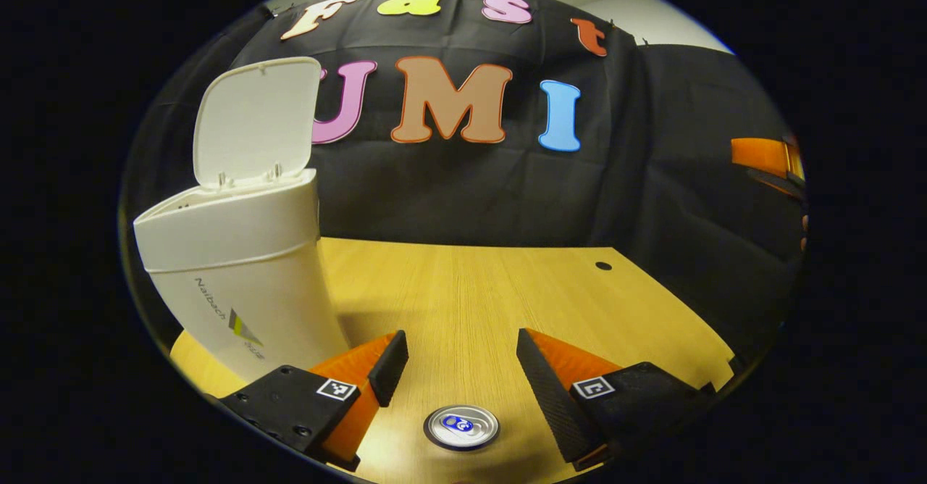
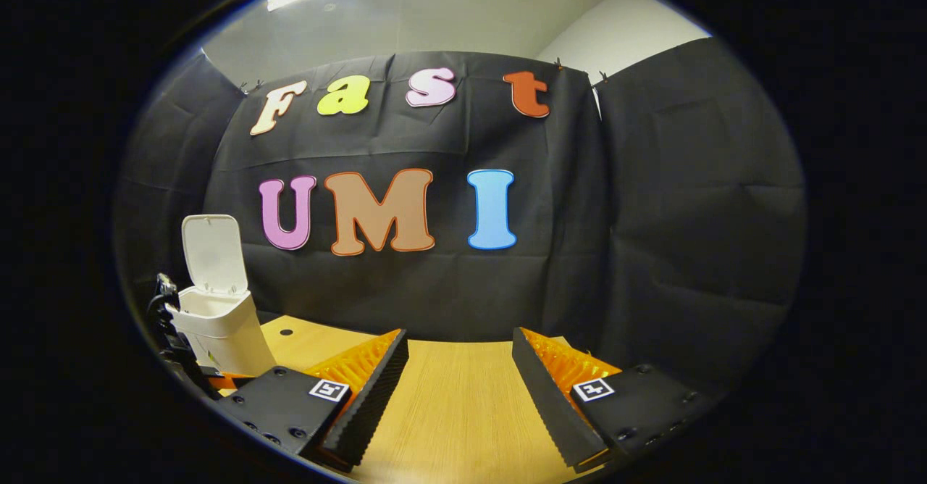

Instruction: Press the lid of the desktop garbage bin to open it, pick up the crumpled paper on the desktop and throw it into the bin, then pick up the pop can on the desktop and drop it into the bin, and finally close the garbage bin lid.

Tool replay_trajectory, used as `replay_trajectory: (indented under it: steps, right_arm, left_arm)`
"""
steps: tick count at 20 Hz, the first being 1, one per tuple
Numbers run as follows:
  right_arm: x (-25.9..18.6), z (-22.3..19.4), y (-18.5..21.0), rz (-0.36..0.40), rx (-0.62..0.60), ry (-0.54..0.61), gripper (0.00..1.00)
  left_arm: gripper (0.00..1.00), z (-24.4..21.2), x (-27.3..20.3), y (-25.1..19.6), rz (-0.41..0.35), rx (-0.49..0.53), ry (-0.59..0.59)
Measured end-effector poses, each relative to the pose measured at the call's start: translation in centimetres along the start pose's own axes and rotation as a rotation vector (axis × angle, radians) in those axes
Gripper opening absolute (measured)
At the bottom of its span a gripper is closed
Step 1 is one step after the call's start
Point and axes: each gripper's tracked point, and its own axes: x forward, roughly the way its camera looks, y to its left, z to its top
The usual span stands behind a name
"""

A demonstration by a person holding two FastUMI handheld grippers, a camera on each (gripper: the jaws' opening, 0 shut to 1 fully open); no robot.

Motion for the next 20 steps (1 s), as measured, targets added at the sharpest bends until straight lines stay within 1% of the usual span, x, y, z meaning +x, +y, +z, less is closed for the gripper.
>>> replay_trajectory:
  steps: [4,5,6,9,10,11,12,13,14,16,17,18,20]
  right_arm:
    - [-0.5,-0.7,-0.3,-0.005,-0.020,0.028,0.96]
    - [-0.6,-0.9,-0.4,-0.006,-0.028,0.034,0.99]
    - [-0.8,-1.0,-0.6,-0.008,-0.037,0.038,0.96]
    - [-1.1,-1.0,-0.9,-0.011,-0.065,0.046,0.96]
    - [-1.2,-1.0,-1.0,-0.012,-0.073,0.048,0.99]
    - [-1.4,-1.0,-1.1,-0.014,-0.078,0.050,0.99]
    - [-1.5,-1.0,-1.2,-0.017,-0.082,0.052,0.96]
    - [-1.6,-1.1,-1.3,-0.019,-0.085,0.054,0.96]
    - [-1.7,-1.1,-1.4,-0.021,-0.090,0.054,0.99]
    - [-1.9,-0.9,-1.6,-0.022,-0.099,0.053,0.99]
    - [-1.9,-0.9,-1.6,-0.022,-0.103,0.051,0.99]
    - [-1.9,-0.8,-1.5,-0.020,-0.106,0.048,0.96]
    - [-1.8,-0.7,-1.2,-0.012,-0.106,0.044,0.96]
  left_arm:
    - [0.93,-3.4,0.3,0.0,0.005,0.001,0.060]
    - [0.93,-4.2,0.3,0.0,0.006,0.010,0.075]
    - [0.93,-5.0,0.4,0.0,0.010,0.018,0.089]
    - [0.93,-7.4,1.0,0.3,0.019,0.020,0.146]
    - [0.93,-8.4,1.2,0.3,0.022,0.019,0.169]
    - [0.93,-9.2,1.3,0.3,0.024,0.017,0.192]
    - [0.93,-10.1,1.3,0.5,0.024,0.016,0.215]
    - [0.93,-10.6,1.3,0.6,0.024,0.018,0.237]
    - [0.94,-10.9,1.2,0.6,0.025,0.021,0.253]
    - [0.94,-11.5,1.1,0.6,0.014,0.020,0.274]
    - [0.89,-11.3,1.3,0.6,0.008,0.019,0.273]
    - [0.80,-11.6,1.3,0.2,-0.002,0.020,0.272]
    - [0.80,-10.8,1.2,0.0,-0.007,0.030,0.250]
